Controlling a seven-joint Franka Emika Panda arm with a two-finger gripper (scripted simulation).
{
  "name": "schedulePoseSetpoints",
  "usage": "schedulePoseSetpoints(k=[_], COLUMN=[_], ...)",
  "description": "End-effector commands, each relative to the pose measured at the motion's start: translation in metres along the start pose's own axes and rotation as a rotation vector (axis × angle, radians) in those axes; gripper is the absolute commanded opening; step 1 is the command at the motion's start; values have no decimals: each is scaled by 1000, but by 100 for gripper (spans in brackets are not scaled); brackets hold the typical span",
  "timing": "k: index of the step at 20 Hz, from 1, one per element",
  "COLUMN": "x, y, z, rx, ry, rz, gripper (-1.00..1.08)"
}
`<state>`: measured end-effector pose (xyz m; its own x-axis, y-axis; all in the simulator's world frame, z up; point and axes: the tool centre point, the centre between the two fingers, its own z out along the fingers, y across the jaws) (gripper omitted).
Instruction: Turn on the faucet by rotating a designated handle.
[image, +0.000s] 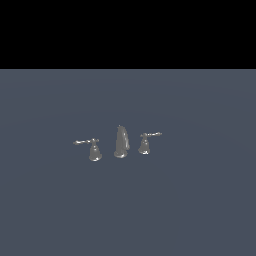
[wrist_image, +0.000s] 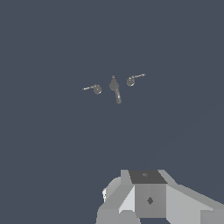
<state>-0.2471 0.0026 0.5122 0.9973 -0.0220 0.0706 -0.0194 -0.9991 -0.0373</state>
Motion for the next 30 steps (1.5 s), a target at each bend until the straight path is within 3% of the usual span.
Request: schedulePoseSetpoints(k=[1,14,30], x=[0,22,101], y=[0,-7,-13], z=[0,36,161], rx=[0,-6,-24], ry=[0,-3,-12], rz=[0,107,470], gripper=[-100,-100,-100])
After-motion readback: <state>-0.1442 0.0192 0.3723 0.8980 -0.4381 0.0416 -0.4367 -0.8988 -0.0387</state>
